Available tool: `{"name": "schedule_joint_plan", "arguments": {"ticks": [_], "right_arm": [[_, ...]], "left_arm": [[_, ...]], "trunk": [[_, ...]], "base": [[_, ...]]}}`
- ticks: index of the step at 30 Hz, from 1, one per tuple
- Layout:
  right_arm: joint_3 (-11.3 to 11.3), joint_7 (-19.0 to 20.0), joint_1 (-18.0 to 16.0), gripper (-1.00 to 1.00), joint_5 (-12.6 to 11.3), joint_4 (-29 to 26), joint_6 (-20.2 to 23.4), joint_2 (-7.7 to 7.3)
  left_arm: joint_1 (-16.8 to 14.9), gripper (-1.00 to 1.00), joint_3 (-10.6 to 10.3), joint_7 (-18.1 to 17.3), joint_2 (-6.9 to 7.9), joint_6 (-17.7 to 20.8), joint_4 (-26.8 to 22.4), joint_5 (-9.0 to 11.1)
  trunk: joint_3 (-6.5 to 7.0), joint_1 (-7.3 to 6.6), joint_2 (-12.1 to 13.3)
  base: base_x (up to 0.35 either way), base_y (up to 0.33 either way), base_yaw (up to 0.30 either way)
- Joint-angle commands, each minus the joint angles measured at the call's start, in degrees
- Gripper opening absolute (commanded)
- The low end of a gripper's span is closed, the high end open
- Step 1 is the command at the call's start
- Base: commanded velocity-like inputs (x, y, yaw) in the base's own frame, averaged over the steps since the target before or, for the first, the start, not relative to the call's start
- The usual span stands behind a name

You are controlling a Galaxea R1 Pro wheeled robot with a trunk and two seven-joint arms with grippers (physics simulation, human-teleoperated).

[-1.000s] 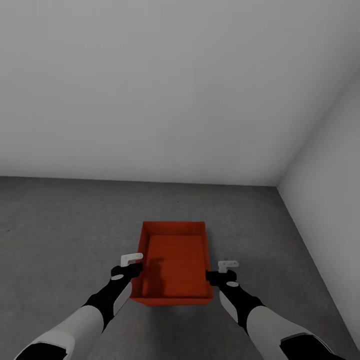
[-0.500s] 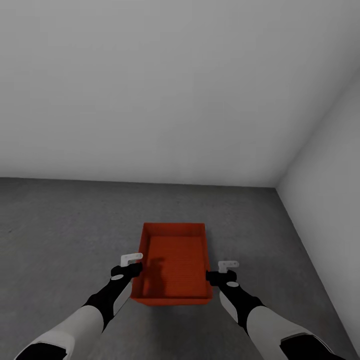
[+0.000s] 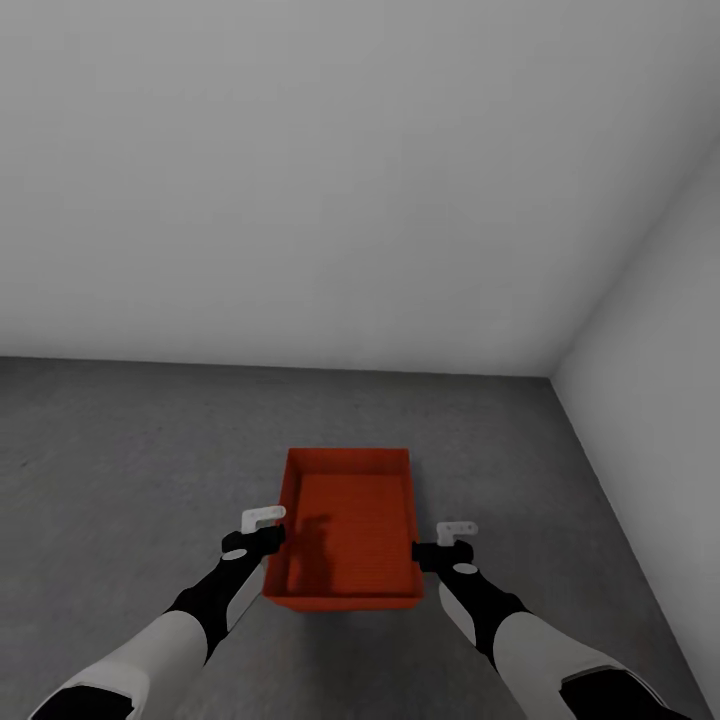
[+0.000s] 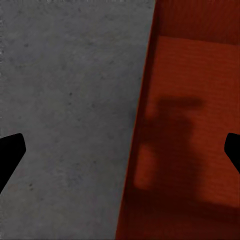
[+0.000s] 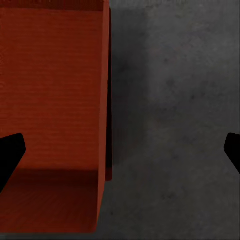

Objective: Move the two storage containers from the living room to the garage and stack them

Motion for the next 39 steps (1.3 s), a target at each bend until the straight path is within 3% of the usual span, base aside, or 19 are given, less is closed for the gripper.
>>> {"name": "schedule_joint_plan", "arguments": {"ticks": [1,39], "right_arm": [[0.5,-0.3,0.0,1.00,-0.6,0.1,-0.2,-0.01],[0.5,-0.3,0.0,1.00,-0.6,0.2,-0.4,-0.01]], "left_arm": [[0.0,1.00,-0.5,0.4,0.06,0.1,-0.1,0.6],[0.0,1.00,-0.5,0.4,0.06,0.1,-0.1,0.6]], "trunk": [[0.15,-0.22,0.4],[6.97,-8.57,15.6]], "base": [[0.000,0.000,0.000],[0.000,0.000,0.000]]}}
